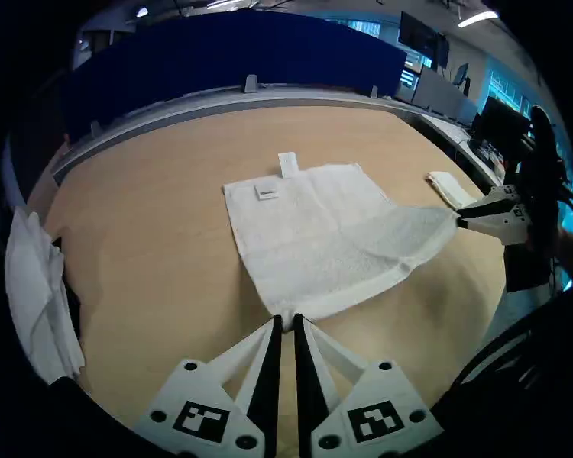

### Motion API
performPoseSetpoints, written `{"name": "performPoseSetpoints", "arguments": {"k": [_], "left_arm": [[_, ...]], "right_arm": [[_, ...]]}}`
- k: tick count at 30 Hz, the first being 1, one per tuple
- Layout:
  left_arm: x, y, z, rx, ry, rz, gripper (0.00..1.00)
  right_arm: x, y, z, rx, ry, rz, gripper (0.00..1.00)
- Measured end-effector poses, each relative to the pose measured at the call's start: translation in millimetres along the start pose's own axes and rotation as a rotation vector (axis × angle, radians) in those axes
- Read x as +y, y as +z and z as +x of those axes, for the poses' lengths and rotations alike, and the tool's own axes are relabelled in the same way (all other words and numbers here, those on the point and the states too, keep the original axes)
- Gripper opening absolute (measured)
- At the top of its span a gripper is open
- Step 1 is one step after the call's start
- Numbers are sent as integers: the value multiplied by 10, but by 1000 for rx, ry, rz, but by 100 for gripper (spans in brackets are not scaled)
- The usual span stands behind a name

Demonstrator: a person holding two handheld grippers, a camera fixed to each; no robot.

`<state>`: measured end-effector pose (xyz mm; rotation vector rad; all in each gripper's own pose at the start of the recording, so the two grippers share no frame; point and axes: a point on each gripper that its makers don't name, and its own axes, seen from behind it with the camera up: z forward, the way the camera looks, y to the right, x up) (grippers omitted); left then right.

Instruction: Fold towel

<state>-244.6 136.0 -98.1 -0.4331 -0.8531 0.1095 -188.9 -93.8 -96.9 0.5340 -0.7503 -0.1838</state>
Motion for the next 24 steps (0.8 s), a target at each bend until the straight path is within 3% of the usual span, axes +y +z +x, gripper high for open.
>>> {"name": "performPoseSetpoints", "arguments": {"k": [11, 17, 24], "left_arm": [[172, -312, 58, 6, -70, -23, 11], [199, -300, 41, 6, -96, -18, 11], [140, -212, 180, 28, -95, -5, 11]], "right_arm": [[-22, -319, 133, 13, 6, -4, 16], [-27, -336, 109, 1, -5, -3, 16], [45, -247, 195, 3, -12, -16, 16]]}}
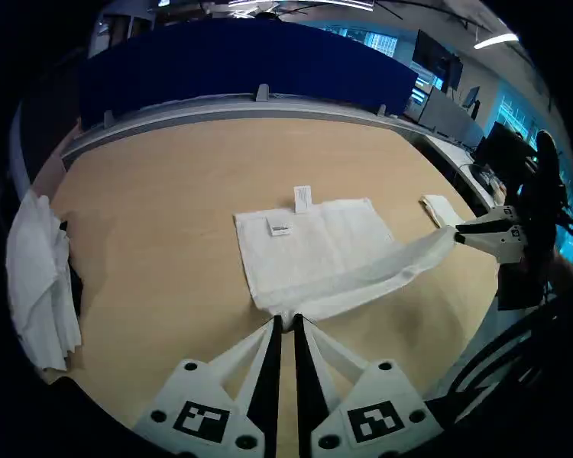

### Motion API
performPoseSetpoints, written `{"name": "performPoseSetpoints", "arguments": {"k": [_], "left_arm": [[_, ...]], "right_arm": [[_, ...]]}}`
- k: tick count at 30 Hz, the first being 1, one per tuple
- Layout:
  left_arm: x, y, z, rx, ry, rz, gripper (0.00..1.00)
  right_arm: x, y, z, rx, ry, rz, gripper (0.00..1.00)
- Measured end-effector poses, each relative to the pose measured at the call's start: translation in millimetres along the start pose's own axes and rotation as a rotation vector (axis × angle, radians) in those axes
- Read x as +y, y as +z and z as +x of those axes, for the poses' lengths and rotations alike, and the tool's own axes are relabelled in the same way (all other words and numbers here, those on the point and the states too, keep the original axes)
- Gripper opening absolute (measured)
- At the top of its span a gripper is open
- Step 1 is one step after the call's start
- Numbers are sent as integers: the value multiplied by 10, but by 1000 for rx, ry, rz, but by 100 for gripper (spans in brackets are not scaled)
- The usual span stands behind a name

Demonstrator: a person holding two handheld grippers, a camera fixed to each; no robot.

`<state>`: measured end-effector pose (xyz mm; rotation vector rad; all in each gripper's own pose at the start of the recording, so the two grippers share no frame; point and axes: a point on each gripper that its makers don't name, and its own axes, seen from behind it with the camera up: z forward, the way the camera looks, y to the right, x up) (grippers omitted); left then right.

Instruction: Fold towel

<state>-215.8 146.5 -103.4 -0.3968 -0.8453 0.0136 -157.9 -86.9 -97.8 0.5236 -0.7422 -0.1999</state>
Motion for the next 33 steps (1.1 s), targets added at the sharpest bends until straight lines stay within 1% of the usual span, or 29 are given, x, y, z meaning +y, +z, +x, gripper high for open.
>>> {"name": "performPoseSetpoints", "arguments": {"k": [5, 8, 14, 17, 23, 26, 33], "left_arm": [[-74, 139, 189, 23, 1, 7, 11], [-132, 259, 302, 35, 1, 15, 11], [-263, 519, 441, 43, -10, 43, 11], [-323, 650, 462, 37, -2, 51, 11], [-403, 893, 443, 11, 18, 51, 11], [-436, 988, 438, 0, 29, 49, 11], [-529, 1147, 493, -3, 48, 57, 11]], "right_arm": [[126, 135, 122, 3, -4, -12, 16], [213, 273, 192, 3, -1, -18, 16], [368, 571, 273, -1, 33, -22, 16], [429, 691, 257, -16, 42, -24, 16], [503, 883, 138, -59, 38, -31, 16], [532, 966, 89, -74, 42, -34, 16], [604, 1140, 49, -96, 62, -40, 16]]}}
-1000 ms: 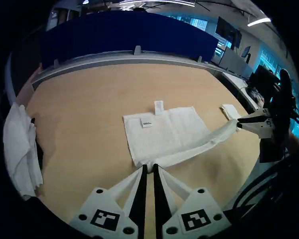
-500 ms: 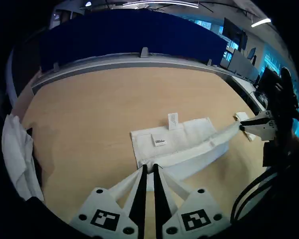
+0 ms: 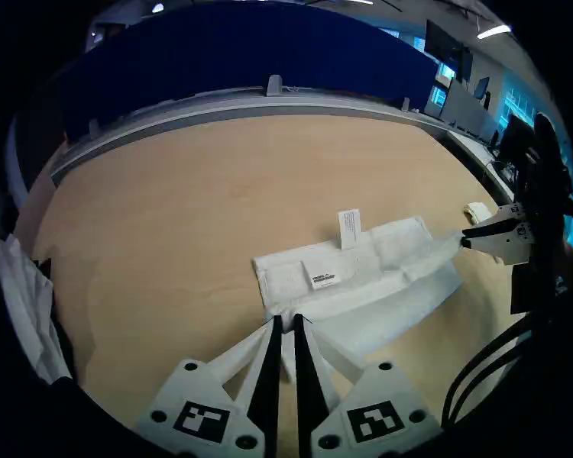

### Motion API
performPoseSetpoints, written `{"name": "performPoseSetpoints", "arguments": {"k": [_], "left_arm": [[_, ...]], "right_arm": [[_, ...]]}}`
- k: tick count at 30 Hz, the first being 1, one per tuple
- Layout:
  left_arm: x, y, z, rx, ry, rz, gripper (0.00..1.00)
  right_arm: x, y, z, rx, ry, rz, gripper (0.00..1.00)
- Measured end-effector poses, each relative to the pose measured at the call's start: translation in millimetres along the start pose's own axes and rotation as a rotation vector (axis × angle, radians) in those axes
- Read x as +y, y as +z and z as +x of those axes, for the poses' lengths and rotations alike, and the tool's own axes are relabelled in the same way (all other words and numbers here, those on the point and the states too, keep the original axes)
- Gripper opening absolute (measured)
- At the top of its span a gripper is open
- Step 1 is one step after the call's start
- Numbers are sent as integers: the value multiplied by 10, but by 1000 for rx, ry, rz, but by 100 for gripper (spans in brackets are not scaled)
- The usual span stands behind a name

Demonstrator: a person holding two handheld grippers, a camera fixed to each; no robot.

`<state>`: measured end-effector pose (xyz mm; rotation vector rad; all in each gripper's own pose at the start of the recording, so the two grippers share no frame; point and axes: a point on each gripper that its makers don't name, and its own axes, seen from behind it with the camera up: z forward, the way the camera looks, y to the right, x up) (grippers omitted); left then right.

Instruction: Fold towel

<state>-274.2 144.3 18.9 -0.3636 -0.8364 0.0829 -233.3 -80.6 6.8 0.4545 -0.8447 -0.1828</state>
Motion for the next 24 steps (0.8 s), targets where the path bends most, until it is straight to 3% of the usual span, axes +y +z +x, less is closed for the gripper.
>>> {"name": "performPoseSetpoints", "arguments": {"k": [6, 12, 15, 19, 21, 24], "left_arm": [[-43, 133, 34, 0, 12, 7, 11], [-79, 251, 75, 2, 23, 12, 15], [-82, 293, 86, 2, 27, 11, 19], [-96, 318, 98, 1, 22, 13, 30], [-121, 314, 104, 1, 16, 22, 41], [-157, 287, 100, 0, 7, 34, 68]], "right_arm": [[57, 127, 23, -9, 1, -13, 16], [115, 228, 65, -8, 6, -34, 22], [134, 262, 69, -9, 5, -43, 37], [146, 264, 92, -1, 0, -53, 50], [151, 248, 105, 6, -2, -57, 57], [149, 213, 107, 13, -1, -57, 64]]}}
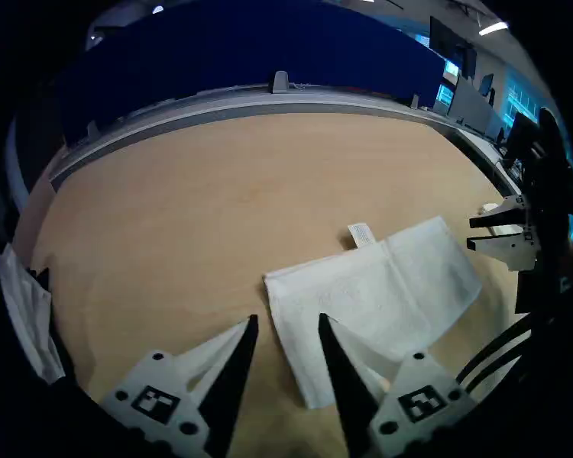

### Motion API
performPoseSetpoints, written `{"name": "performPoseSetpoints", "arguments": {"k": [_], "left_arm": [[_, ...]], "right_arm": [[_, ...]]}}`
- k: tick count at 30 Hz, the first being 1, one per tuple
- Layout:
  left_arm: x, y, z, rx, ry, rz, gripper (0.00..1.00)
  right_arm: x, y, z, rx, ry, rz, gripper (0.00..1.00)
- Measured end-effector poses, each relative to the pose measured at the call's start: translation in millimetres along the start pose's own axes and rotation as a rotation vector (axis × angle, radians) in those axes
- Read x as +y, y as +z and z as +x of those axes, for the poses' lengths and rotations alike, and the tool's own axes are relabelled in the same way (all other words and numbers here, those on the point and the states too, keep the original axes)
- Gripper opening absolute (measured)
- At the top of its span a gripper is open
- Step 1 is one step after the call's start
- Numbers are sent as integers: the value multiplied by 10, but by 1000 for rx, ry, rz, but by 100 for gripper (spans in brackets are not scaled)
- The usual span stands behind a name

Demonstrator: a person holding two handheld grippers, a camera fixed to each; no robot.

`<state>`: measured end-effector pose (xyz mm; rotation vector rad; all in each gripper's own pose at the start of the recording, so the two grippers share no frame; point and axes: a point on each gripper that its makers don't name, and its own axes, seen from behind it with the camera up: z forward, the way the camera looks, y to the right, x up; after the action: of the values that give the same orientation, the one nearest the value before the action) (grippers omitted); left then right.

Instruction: Fold towel

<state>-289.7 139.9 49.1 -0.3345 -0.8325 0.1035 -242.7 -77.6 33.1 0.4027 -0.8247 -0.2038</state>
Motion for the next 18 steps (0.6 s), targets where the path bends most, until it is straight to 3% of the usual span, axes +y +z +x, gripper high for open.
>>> {"name": "performPoseSetpoints", "arguments": {"k": [1, 5, 18], "left_arm": [[-9, -11, -8, -2, -4, 3, 79], [-52, -71, -41, -3, -19, 19, 93], [-104, -225, -177, 5, -40, 44, 94]], "right_arm": [[-6, -13, -2, 2, 1, 3, 67], [-37, -77, -26, 11, 9, 18, 80], [-76, -287, -207, 8, 6, 10, 84]]}}
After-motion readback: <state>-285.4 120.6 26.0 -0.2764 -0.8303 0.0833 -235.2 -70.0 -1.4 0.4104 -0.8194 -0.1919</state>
